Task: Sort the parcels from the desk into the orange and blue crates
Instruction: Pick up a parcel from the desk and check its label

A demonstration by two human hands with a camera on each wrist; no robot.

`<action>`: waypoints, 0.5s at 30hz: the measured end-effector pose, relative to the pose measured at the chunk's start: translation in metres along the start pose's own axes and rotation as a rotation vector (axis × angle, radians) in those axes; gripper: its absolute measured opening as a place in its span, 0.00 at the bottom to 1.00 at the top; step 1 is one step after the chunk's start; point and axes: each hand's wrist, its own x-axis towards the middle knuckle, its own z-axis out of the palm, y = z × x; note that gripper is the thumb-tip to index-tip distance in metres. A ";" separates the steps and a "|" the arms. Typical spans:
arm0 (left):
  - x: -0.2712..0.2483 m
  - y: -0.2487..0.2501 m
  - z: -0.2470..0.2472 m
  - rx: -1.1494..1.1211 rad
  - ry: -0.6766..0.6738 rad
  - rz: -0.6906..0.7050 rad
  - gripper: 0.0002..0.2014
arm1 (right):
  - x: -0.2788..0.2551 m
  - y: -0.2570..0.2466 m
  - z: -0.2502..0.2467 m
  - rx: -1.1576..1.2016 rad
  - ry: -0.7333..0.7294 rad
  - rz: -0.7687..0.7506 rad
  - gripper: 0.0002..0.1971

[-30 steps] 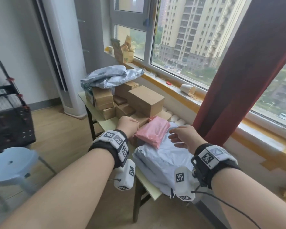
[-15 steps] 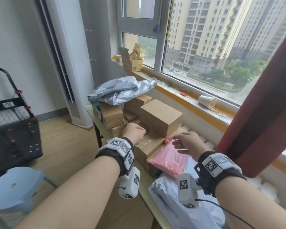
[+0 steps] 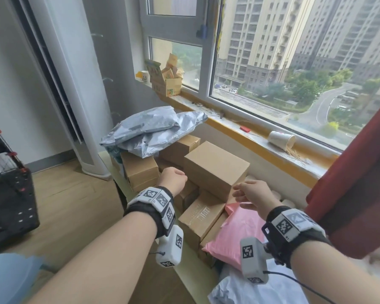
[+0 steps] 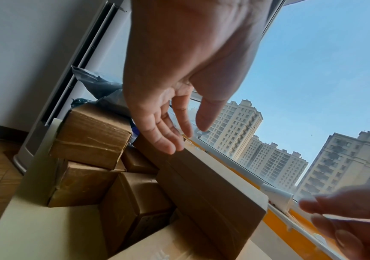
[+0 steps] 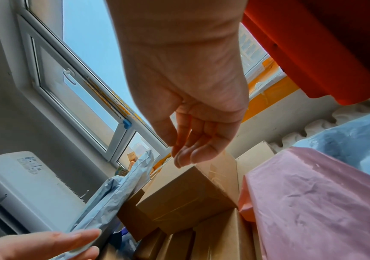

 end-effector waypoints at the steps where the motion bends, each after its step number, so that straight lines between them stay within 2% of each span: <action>1: 0.005 0.003 0.000 0.013 -0.003 0.004 0.04 | 0.003 -0.001 -0.001 0.006 0.020 0.001 0.08; 4: 0.028 0.006 0.006 0.064 0.001 0.003 0.19 | 0.016 -0.004 -0.005 0.021 0.096 0.007 0.08; 6: 0.042 0.007 0.009 0.095 -0.014 -0.004 0.24 | 0.024 -0.006 -0.005 0.038 0.144 0.021 0.09; 11: 0.079 0.008 0.015 0.144 -0.071 -0.025 0.29 | 0.039 -0.005 0.000 0.058 0.196 0.081 0.08; 15: 0.103 0.007 0.021 0.145 -0.150 -0.038 0.31 | 0.052 -0.005 0.007 0.084 0.223 0.131 0.14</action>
